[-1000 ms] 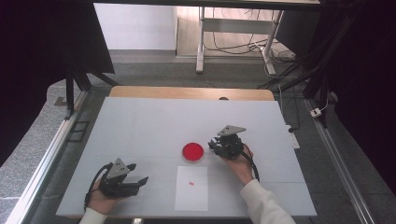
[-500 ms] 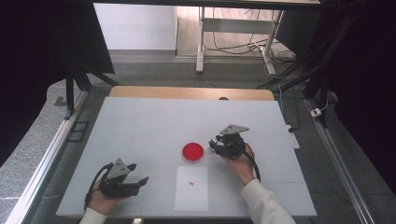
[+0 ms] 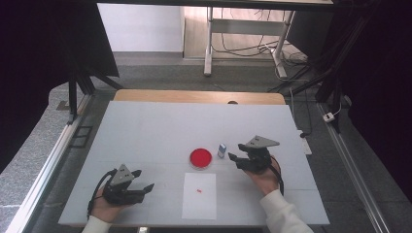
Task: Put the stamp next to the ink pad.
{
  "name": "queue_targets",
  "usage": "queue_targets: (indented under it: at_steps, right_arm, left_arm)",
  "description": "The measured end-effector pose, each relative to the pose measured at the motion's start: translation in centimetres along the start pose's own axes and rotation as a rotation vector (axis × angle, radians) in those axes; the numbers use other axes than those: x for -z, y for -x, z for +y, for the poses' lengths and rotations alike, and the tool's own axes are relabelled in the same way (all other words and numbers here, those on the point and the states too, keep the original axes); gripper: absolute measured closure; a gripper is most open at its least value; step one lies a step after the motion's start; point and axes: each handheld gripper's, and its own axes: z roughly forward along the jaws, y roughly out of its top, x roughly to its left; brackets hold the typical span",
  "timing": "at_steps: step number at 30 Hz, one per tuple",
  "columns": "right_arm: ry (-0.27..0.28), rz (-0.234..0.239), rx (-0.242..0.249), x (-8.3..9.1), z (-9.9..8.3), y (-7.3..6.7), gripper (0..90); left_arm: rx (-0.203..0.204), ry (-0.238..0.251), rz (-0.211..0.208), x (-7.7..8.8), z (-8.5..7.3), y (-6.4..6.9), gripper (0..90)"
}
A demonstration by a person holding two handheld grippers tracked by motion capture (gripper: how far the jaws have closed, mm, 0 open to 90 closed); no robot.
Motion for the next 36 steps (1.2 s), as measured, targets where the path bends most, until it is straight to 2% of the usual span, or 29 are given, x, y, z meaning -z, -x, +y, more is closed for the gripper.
queue_targets:
  at_steps: [8,14,17,23,29,36]
  right_arm:
    - [0.041,-0.002,0.016,5.1,-3.4,0.5,42.0]
    - [0.054,0.004,0.008,7.6,-5.9,1.2,41.2]
    - [0.056,-0.009,0.005,8.6,-7.0,1.6,40.5]
    - [0.072,-0.010,0.000,9.3,-8.2,2.6,39.6]
    - [0.053,-0.007,0.038,8.8,-8.2,2.2,39.6]
    - [0.056,-0.011,0.034,8.8,-8.3,2.2,39.6]
  left_arm:
    - [-0.007,0.008,-0.010,0.0,0.0,-0.1,30.4]
    - [-0.009,0.010,-0.013,0.0,0.0,-0.1,30.4]
    - [-0.006,0.010,-0.010,0.0,0.0,-0.1,30.4]
    - [-0.003,0.009,-0.005,0.1,0.0,-0.3,30.4]
    - [0.001,0.013,0.003,0.2,-0.1,-0.5,30.5]
    - [-0.001,0.012,0.006,0.3,-0.1,-0.5,30.4]
